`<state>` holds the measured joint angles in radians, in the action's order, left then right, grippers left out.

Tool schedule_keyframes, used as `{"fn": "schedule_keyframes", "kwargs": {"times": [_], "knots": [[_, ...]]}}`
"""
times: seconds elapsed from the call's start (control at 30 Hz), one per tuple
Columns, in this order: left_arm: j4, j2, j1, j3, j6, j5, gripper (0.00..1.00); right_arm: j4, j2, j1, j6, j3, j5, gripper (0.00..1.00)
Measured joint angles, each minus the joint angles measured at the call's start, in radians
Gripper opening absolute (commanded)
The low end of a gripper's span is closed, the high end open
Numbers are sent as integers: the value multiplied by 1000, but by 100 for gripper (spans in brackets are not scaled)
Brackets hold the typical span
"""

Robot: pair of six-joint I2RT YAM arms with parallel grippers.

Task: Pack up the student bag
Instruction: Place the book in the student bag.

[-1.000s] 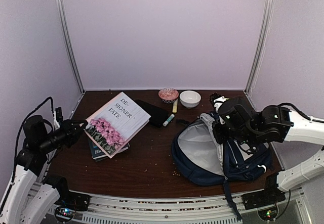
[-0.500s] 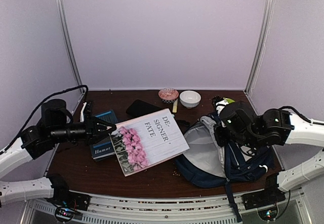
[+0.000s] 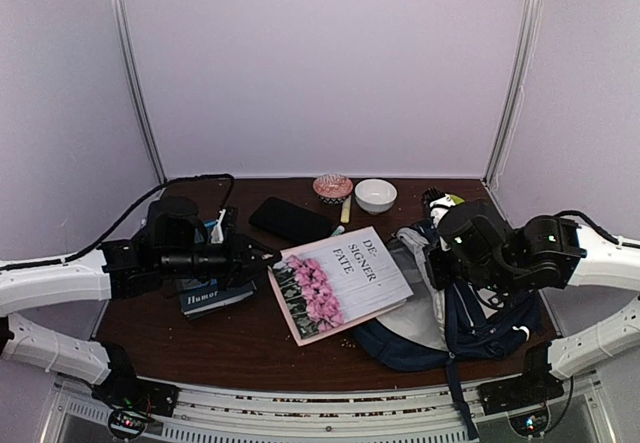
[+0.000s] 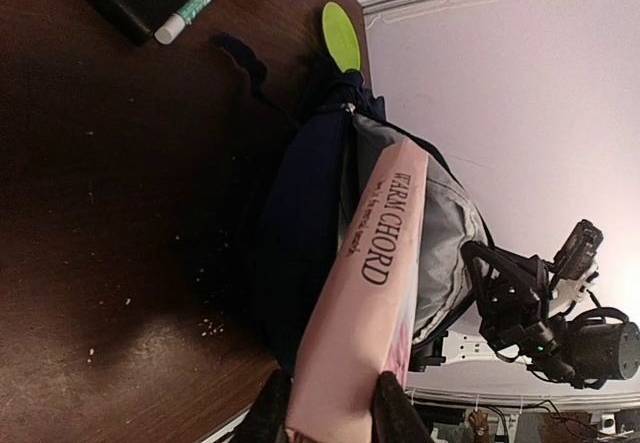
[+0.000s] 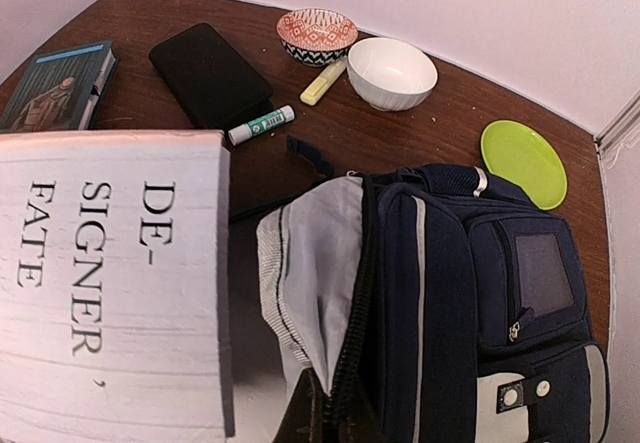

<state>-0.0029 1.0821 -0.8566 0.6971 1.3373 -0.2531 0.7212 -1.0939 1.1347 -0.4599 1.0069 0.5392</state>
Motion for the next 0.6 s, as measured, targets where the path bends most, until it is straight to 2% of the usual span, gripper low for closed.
{"fn": "schedule_keyframes", "kwargs": {"times": [0.3, 0.5, 0.6], "knots": [[105, 207, -63, 73, 76, -2, 33, -2, 6, 5, 0, -2, 1, 0], [107, 311, -70, 158, 86, -5, 38, -4, 6, 5, 0, -2, 1, 0], [110, 388, -78, 210, 89, -8, 45, -8, 5, 8, 0, -2, 0, 0]]}}
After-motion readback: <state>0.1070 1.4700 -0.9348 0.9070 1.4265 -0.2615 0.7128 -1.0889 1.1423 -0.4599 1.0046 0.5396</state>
